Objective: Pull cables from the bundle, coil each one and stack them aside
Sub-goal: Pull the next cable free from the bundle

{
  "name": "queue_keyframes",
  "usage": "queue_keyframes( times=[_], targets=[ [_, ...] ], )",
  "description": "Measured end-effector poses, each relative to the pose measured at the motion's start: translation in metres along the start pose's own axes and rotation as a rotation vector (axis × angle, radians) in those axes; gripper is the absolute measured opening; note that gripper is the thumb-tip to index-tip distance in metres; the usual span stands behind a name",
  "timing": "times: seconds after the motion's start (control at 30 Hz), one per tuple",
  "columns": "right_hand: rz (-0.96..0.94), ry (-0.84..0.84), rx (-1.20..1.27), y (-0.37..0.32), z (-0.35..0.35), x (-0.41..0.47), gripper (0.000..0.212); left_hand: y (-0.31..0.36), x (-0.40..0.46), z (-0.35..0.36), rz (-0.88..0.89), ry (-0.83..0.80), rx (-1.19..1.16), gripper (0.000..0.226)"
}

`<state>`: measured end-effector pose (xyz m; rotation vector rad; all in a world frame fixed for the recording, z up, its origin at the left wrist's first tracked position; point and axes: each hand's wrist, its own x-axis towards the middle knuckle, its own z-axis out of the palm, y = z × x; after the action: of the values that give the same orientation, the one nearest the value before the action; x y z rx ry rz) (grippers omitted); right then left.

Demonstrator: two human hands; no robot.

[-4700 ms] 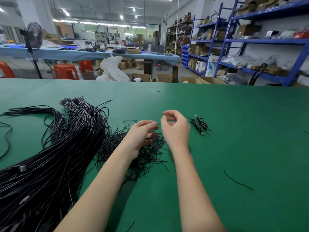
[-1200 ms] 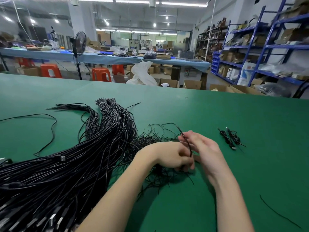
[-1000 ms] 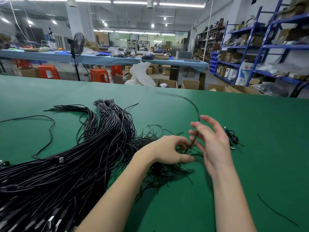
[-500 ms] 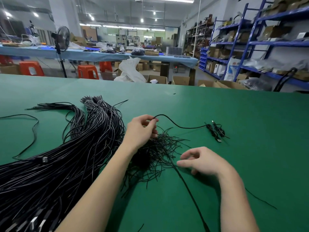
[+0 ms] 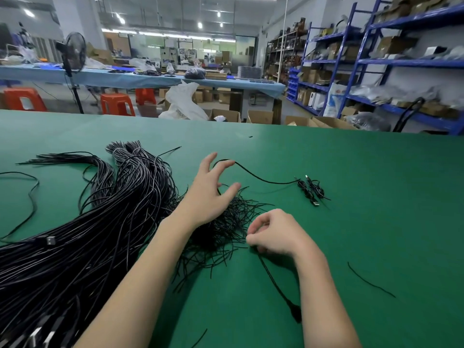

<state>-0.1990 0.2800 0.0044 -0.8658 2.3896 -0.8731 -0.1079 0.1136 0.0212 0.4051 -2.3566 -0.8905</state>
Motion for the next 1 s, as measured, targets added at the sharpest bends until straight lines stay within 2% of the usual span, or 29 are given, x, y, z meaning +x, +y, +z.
queue_keyframes(
  times=[0.07,0.13,0.27,0.33,0.4,0.53,0.6,0.7,0.77,0.87,0.93,1.0],
  targets=[
    [-0.012,0.031,0.253,0.002,-0.001,0.001,0.012,-0.001,-0.001,-0.001,0.050,-0.079,0.229,0.057],
    [0.003,0.035,0.465,0.006,-0.004,0.002,0.009,0.002,-0.002,-0.003,0.085,-0.121,0.312,0.057],
    [0.046,0.004,0.721,0.013,-0.011,0.002,0.014,0.015,-0.002,-0.010,0.144,-0.092,0.268,0.039],
    [0.057,0.037,0.925,0.013,-0.015,0.002,0.020,0.019,-0.002,-0.013,0.230,-0.142,0.228,0.036],
    [0.068,0.059,1.142,0.013,-0.019,0.001,0.024,0.024,-0.003,-0.012,0.304,-0.254,0.204,0.047],
    [0.096,0.084,1.435,0.014,-0.024,0.003,0.013,0.038,-0.004,-0.006,0.345,-0.478,0.226,0.066],
    [0.090,0.111,1.444,0.014,-0.023,0.005,0.013,0.044,-0.006,-0.003,0.350,-0.519,0.107,0.058],
    [0.012,0.070,1.456,0.015,-0.021,0.005,0.022,0.051,-0.008,0.000,0.326,-0.512,-0.164,0.026],
    [-0.042,0.014,1.396,0.017,-0.021,0.002,0.022,0.052,-0.009,0.004,0.270,-0.469,-0.318,0.025],
    [-0.098,0.085,0.930,0.023,-0.019,0.000,0.018,0.052,-0.008,0.010,0.091,-0.326,-0.736,0.034],
    [-0.141,0.172,0.590,0.024,-0.016,0.002,0.013,0.050,-0.005,0.009,-0.018,-0.292,-1.001,0.038],
    [-0.186,0.254,0.436,0.022,-0.013,0.004,0.015,0.048,-0.003,0.005,-0.088,-0.269,-1.166,0.039]
  ],
)
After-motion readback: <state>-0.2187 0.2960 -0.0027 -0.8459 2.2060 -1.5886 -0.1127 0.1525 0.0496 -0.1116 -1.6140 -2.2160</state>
